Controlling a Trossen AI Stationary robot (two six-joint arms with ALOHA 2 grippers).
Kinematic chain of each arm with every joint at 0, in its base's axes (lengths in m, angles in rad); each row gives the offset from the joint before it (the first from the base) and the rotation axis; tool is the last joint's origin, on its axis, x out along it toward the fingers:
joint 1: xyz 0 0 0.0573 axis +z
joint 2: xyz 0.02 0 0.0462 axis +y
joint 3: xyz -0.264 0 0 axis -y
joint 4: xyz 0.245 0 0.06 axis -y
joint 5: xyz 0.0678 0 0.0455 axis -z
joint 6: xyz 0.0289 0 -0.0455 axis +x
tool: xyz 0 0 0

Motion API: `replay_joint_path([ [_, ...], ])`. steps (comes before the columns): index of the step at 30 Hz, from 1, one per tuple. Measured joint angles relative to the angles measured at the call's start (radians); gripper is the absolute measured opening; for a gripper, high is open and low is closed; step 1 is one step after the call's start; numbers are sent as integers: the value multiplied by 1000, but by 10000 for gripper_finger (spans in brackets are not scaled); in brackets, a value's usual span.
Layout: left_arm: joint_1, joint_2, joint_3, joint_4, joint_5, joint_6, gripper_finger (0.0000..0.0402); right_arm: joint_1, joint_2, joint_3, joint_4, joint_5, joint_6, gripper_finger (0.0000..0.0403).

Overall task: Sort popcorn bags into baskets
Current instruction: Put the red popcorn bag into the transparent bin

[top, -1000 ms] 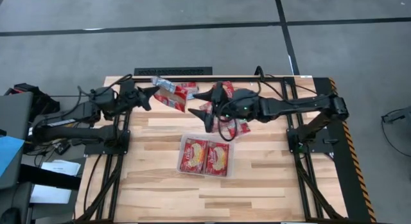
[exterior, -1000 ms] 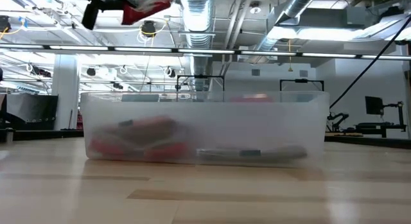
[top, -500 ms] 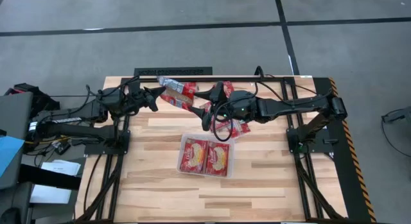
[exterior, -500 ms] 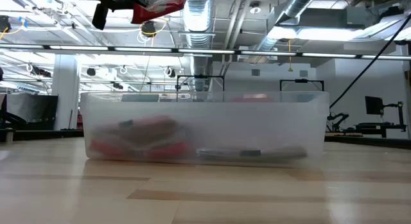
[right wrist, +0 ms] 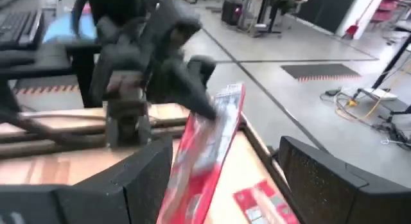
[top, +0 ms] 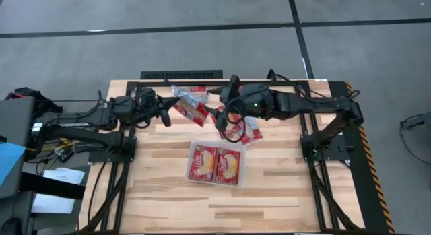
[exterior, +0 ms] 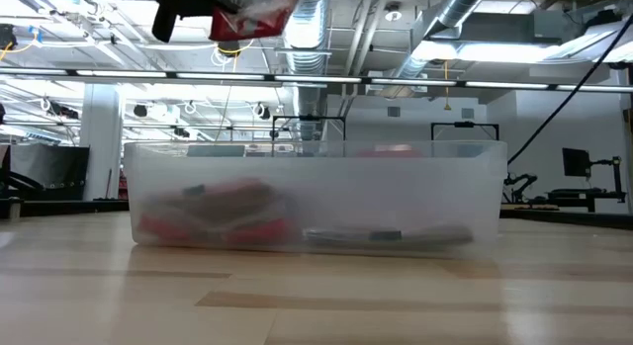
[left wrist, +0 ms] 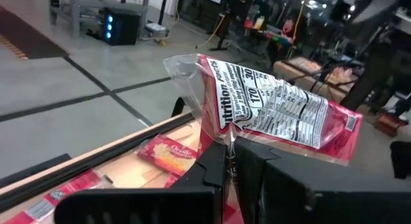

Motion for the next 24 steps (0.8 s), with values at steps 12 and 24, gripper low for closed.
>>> replay_joint_path([
  [12, -74, 112, 0, 120, -40, 52, 0, -42, 126, 51, -119, -51, 71, 311],
  [24, -116, 112, 0, 115, -72, 54, 0, -80, 122, 51, -159, -155, 108, 292],
])
